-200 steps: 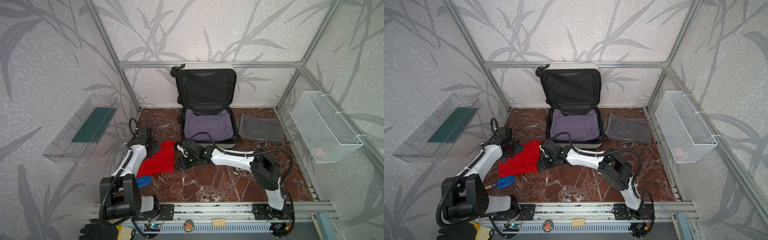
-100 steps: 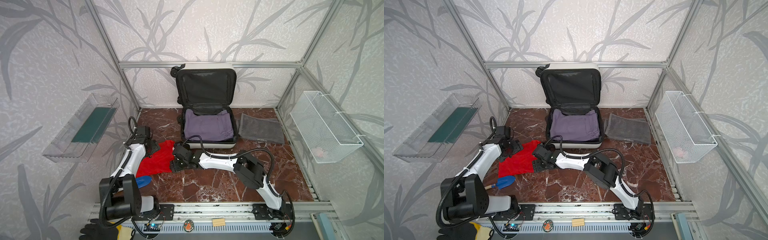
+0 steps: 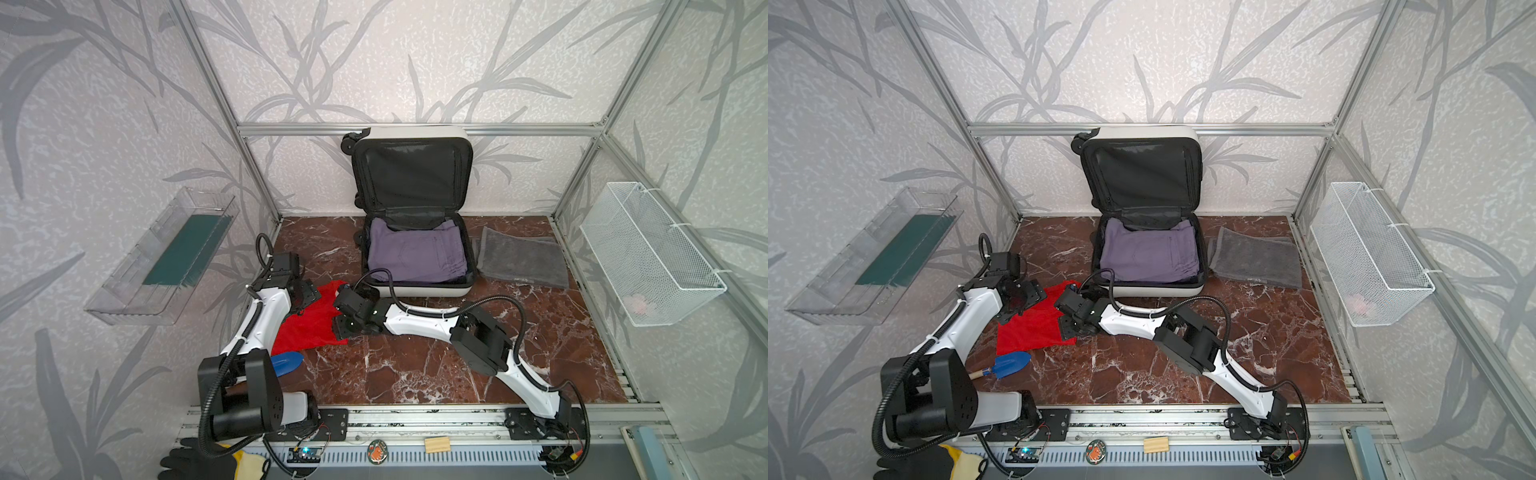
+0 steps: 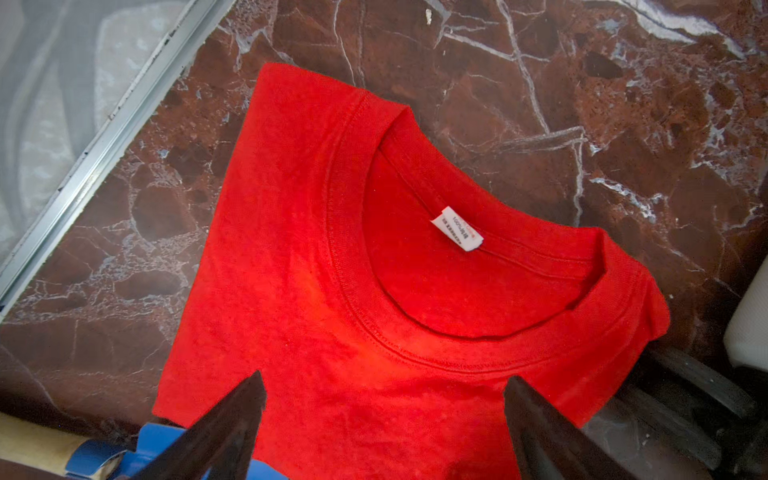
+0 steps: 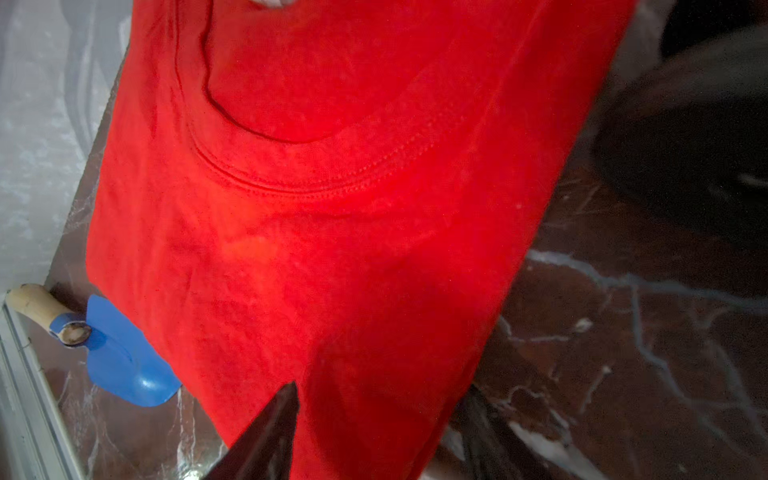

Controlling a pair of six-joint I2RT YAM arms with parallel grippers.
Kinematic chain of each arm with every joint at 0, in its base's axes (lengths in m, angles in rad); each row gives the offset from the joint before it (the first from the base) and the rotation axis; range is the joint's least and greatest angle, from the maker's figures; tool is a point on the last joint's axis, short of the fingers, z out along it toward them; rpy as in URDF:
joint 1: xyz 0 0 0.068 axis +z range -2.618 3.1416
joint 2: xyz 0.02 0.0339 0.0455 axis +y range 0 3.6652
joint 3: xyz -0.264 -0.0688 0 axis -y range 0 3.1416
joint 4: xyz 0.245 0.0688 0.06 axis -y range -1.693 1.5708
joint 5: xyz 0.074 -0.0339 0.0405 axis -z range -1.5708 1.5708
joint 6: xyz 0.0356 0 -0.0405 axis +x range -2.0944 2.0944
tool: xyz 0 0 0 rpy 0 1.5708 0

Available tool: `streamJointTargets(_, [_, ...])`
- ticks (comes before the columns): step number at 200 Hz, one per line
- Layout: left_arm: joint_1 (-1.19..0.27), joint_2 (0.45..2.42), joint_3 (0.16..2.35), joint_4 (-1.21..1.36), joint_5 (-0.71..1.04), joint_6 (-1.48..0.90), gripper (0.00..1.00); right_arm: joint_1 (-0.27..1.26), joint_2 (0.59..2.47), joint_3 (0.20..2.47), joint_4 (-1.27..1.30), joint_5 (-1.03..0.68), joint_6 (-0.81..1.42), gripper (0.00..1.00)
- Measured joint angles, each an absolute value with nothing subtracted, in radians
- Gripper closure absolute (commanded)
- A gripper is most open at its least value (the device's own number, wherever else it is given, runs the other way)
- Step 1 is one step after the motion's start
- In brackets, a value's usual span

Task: Pack the luggage
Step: 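Swing the right gripper across to the red T-shirt's hem nearest the robot, then grasp the red T-shirt with both grippers at its collar and hem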

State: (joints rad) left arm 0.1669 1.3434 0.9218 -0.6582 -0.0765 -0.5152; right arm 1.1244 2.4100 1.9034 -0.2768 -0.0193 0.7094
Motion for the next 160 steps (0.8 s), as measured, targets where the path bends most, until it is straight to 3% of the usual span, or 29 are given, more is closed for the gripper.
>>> streamJointTargets(51, [0.167, 1.338, 0.928, -0.657, -0.070, -0.516, 0.08, 1.123, 2.410, 1.905, -0.289, -0.021, 0.714, 1.00])
streamJointTargets(160, [0.168, 1.335, 0.929, -0.646, -0.054, -0.516, 0.08, 1.120, 2.302, 1.702, -0.171, -0.022, 0.794, 1.00])
